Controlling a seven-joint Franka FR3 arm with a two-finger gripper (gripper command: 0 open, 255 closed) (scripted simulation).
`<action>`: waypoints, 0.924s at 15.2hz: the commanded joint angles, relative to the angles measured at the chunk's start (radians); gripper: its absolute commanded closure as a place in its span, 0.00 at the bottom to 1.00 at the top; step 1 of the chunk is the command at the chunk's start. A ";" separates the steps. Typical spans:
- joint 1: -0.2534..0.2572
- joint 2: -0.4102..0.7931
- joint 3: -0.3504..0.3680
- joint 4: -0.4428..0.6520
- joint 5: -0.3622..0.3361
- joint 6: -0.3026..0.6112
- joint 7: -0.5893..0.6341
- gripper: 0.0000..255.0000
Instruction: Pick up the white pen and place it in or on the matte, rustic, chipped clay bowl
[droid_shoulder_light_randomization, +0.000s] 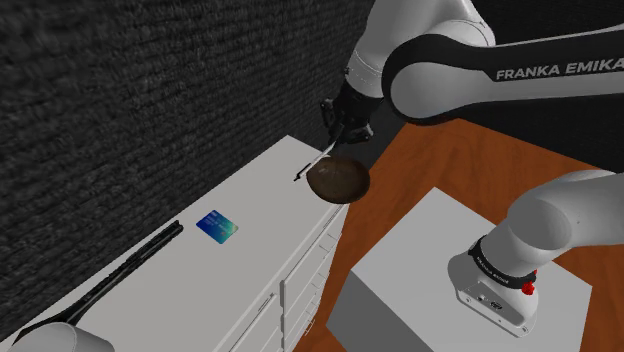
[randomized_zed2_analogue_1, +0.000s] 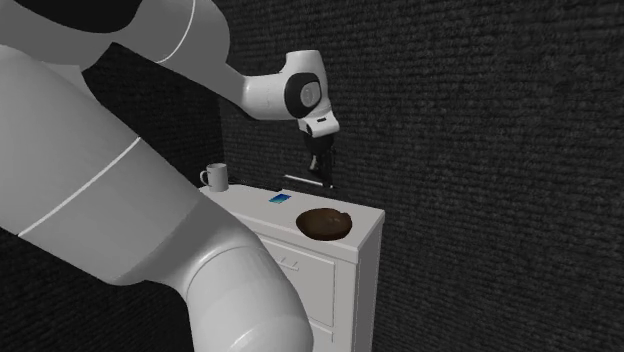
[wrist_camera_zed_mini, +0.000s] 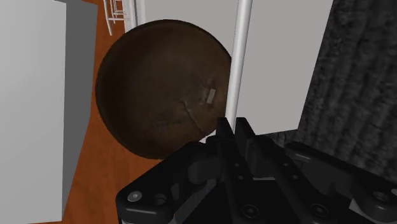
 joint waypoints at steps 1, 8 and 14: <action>0.023 -0.052 -0.069 -0.052 0.011 -0.015 -0.061 1.00; 0.035 -0.073 -0.112 -0.148 0.027 0.043 -0.127 1.00; 0.036 -0.032 -0.076 -0.203 0.048 0.139 -0.126 1.00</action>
